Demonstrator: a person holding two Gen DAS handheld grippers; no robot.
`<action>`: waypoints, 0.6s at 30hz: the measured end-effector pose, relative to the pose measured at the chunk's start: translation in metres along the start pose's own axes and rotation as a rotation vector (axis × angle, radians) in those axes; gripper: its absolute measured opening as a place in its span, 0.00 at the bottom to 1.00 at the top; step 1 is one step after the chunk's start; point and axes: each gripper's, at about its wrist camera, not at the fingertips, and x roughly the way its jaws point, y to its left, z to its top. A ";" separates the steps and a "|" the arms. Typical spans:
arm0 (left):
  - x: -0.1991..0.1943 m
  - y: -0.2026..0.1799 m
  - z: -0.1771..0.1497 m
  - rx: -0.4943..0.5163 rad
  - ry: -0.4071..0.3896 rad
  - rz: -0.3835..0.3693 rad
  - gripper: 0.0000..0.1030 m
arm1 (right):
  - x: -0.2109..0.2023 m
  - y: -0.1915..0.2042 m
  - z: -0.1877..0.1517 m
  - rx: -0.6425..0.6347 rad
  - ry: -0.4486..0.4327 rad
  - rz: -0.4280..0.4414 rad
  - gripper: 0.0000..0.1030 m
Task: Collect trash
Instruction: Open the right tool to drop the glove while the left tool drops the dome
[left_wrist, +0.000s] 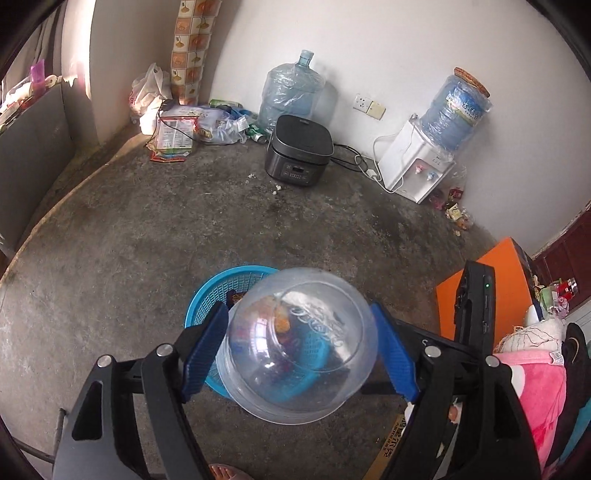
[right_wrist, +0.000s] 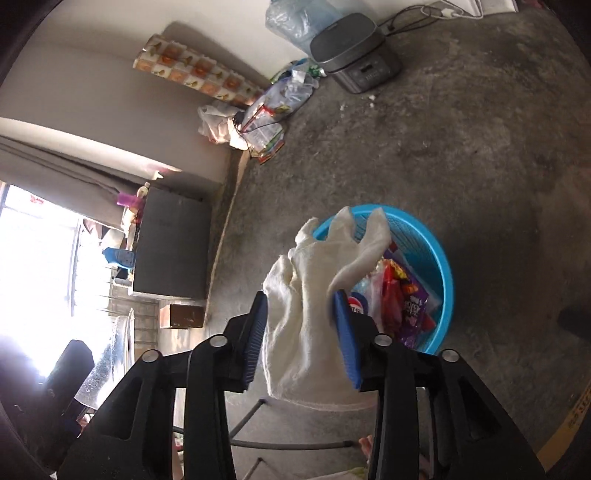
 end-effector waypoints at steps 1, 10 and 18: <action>0.011 0.003 0.001 -0.013 0.014 0.007 0.81 | 0.012 -0.013 0.000 0.028 0.020 -0.028 0.50; -0.001 0.003 -0.012 -0.046 0.023 -0.023 0.81 | -0.006 -0.040 -0.020 0.105 0.026 -0.068 0.50; -0.091 0.001 -0.026 -0.043 -0.121 -0.026 0.81 | -0.033 0.000 -0.031 -0.042 -0.024 -0.052 0.50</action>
